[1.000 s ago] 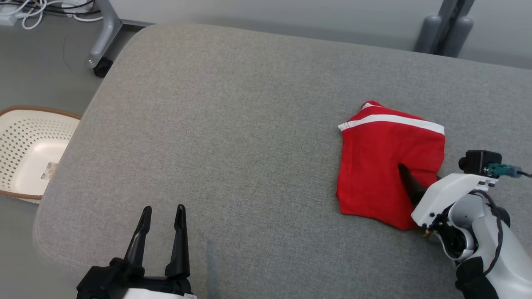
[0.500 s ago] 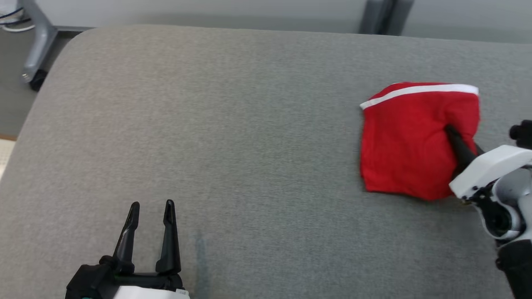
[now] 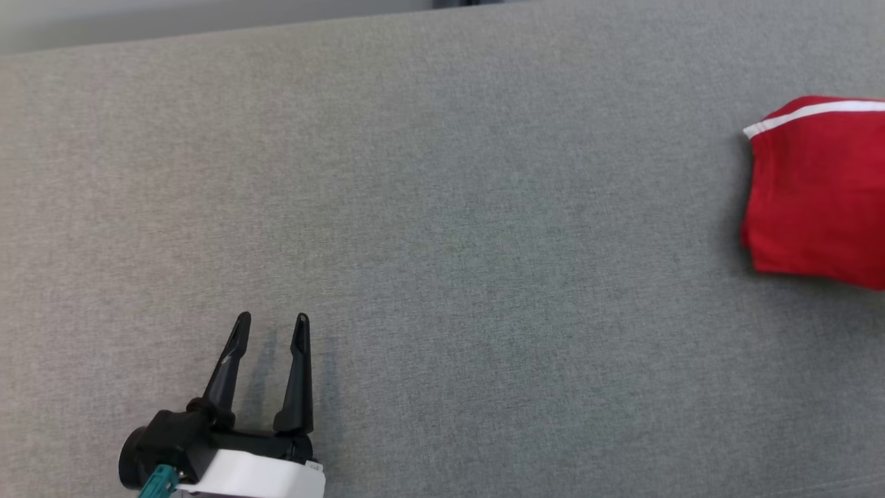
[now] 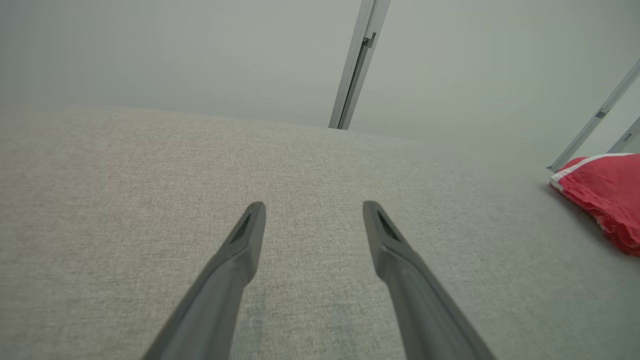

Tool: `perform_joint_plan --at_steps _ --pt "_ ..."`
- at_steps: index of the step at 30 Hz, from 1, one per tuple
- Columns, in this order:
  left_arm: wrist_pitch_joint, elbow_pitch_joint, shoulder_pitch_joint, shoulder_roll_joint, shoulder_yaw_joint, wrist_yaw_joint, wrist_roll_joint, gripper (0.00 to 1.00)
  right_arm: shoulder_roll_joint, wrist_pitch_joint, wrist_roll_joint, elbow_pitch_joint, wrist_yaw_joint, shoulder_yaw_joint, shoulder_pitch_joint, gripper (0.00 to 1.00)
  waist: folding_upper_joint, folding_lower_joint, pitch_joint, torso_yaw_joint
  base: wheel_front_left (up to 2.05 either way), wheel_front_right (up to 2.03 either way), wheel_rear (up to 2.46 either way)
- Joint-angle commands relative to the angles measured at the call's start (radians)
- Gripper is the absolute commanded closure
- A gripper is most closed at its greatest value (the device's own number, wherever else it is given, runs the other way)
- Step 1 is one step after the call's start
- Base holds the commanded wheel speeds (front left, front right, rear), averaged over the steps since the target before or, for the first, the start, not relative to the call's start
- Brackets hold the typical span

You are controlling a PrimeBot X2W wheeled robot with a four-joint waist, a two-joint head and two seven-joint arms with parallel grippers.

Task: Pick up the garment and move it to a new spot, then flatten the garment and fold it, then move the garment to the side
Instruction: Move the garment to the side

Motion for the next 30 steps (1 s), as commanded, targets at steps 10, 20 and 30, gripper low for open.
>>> perform_joint_plan --at_steps 10,20,30 --pt "-0.005 0.013 0.032 0.004 0.024 0.018 -0.028 0.0 0.011 -0.358 -0.305 0.138 0.0 -0.109 -0.012 0.0 0.0 0.0 -0.042 0.015 0.0 0.0 0.0" --pt "-0.005 -0.041 0.101 0.004 0.093 0.052 -0.056 0.0 0.12 -0.518 -0.346 -0.138 0.0 -0.064 0.226 0.0 0.0 0.0 -0.198 0.021 0.0 0.0 0.0" --pt "-0.005 -0.002 0.17 0.004 0.135 0.099 -0.081 0.0 0.34 -0.541 -0.469 -0.315 0.0 -0.115 0.538 0.0 0.0 0.0 -0.33 0.075 0.0 0.0 0.0"
